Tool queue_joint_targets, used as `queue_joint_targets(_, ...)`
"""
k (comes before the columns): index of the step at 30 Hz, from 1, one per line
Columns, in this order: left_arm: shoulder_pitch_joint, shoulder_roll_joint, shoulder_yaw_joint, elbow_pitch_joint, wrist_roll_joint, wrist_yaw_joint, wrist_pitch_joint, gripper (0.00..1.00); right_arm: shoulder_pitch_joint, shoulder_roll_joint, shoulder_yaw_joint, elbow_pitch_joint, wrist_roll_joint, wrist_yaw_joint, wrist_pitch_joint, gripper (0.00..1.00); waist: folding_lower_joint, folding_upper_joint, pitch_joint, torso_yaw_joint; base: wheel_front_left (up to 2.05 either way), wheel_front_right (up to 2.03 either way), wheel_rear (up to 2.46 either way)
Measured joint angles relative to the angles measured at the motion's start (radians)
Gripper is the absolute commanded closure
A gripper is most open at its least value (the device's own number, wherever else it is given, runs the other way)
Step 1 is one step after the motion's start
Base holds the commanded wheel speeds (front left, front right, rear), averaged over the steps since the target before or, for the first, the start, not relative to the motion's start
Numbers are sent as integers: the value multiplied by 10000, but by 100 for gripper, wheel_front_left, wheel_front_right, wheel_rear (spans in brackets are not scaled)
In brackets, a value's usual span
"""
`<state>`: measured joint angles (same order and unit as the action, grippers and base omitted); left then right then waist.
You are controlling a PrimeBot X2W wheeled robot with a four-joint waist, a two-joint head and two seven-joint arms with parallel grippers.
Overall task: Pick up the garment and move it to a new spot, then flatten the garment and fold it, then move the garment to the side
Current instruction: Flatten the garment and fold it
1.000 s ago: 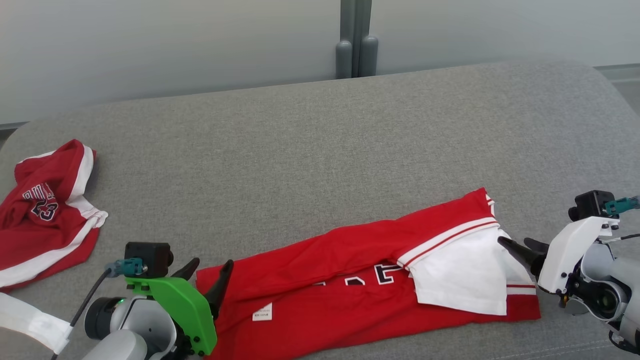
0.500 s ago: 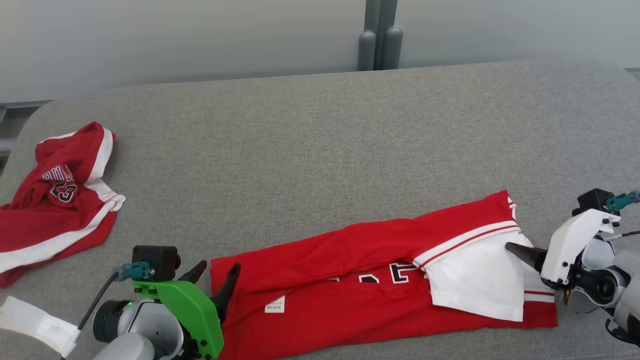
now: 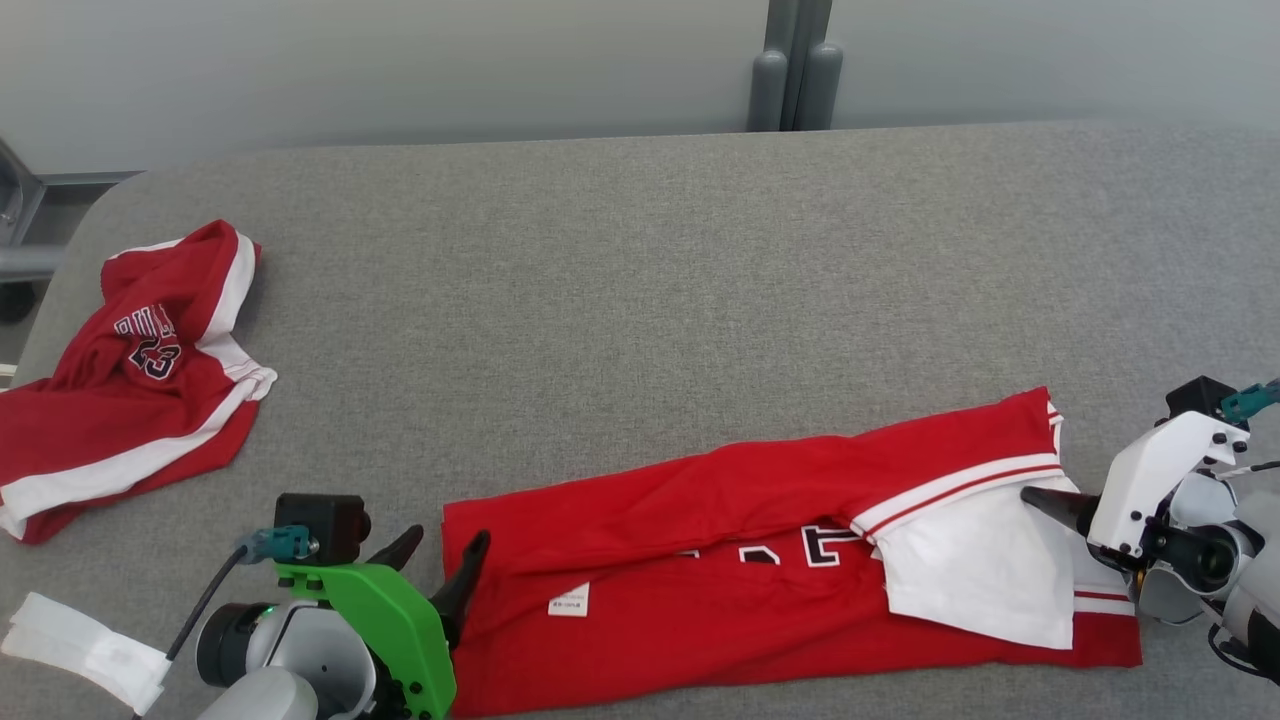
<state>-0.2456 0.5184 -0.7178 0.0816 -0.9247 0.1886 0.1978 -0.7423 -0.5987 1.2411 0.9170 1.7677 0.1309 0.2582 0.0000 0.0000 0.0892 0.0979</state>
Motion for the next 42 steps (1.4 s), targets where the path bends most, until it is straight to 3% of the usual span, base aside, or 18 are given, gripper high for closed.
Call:
queue_joint_targets(5,-3,0,-6,13,-33,-4,0,0,22,46,-63,-138,165,-6,353,0,0,0,-4,68,0,0,0)
queue_joint_targets(6,-3,0,-6,13,-33,-4,0,0,22,46,-63,-138,165,-6,353,25,0,0,-4,68,0,0,0)
queue_joint_targets(7,-3,0,-6,13,-35,-4,2,0,39,50,-73,-245,159,-6,339,25,0,0,-10,69,0,0,0)
queue_joint_targets(9,-3,0,-6,12,-46,-2,2,0,81,46,-117,-472,134,-10,213,80,0,0,-17,66,0,0,0)
queue_joint_targets(10,-3,4,-8,13,-48,-2,2,0,108,52,-127,-569,73,-10,115,100,0,0,-21,63,0,0,0)
queue_joint_targets(28,-6,17,-27,-38,-75,15,-10,0,221,-211,-430,-1302,-472,-4,-817,100,0,0,-117,-18,0,0,0)
queue_joint_targets(42,123,58,-82,-253,-134,127,-10,0,226,-1475,-679,-1183,-742,2,-1089,100,0,0,-435,-404,0,0,0)
